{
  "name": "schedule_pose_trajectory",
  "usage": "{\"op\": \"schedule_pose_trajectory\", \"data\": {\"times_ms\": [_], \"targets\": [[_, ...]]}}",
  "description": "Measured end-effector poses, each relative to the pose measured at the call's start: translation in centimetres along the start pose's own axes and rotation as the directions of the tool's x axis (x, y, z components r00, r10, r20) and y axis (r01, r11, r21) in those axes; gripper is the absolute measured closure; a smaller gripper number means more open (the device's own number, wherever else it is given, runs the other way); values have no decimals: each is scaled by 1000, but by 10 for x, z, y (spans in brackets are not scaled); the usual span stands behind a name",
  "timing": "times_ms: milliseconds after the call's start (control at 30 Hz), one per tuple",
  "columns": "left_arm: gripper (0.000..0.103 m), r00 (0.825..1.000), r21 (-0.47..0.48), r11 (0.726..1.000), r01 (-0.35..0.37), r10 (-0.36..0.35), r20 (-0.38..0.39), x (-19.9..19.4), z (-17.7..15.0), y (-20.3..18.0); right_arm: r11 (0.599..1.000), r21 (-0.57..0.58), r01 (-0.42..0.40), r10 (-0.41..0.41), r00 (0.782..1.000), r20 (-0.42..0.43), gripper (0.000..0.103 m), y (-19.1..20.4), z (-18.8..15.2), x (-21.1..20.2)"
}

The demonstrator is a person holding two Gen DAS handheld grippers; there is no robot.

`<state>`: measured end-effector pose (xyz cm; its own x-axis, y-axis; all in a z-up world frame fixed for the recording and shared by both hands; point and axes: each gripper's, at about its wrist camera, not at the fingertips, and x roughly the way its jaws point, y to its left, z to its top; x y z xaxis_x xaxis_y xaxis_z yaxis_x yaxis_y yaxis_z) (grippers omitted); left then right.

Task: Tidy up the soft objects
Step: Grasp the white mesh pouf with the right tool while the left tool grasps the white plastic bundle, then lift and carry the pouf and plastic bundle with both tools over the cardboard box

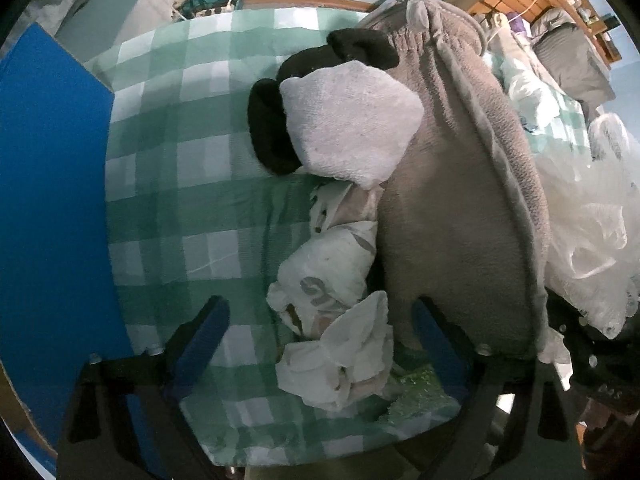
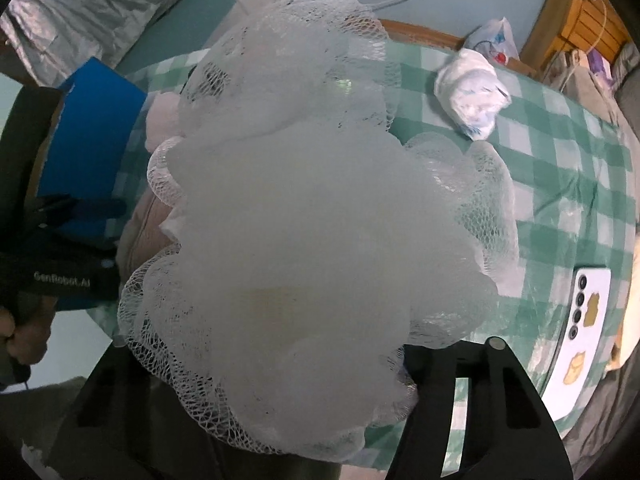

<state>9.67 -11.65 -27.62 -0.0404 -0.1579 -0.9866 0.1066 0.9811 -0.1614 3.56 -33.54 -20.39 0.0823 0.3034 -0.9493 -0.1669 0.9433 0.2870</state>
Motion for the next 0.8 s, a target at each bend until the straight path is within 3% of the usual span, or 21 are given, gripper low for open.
{"op": "schedule_pose_trajectory", "data": {"times_ms": [200, 467, 533, 600, 800], "targets": [[16, 1000, -45, 999, 1, -1, 10, -4, -1, 11, 998, 66, 8, -10, 999, 36, 48, -17, -14, -10], [17, 998, -22, 998, -54, 54, -14, 8, 0, 0, 988, 157, 12, -24, 997, 69, 48, -41, -26, -26], [25, 997, -7, 998, -67, 67, -22, 16, 2, -4, 987, 163, 14, -26, 997, 76, 48, -45, -30, -29], [41, 997, 5, 997, -74, 74, -34, 22, 4, -9, 986, 165, 14, -29, 996, 85, 48, -49, -32, -31], [52, 997, 33, 996, -81, 82, -13, 26, 8, -20, 987, 160, 16, -32, 994, 104, 48, -52, -44, -39]]}}
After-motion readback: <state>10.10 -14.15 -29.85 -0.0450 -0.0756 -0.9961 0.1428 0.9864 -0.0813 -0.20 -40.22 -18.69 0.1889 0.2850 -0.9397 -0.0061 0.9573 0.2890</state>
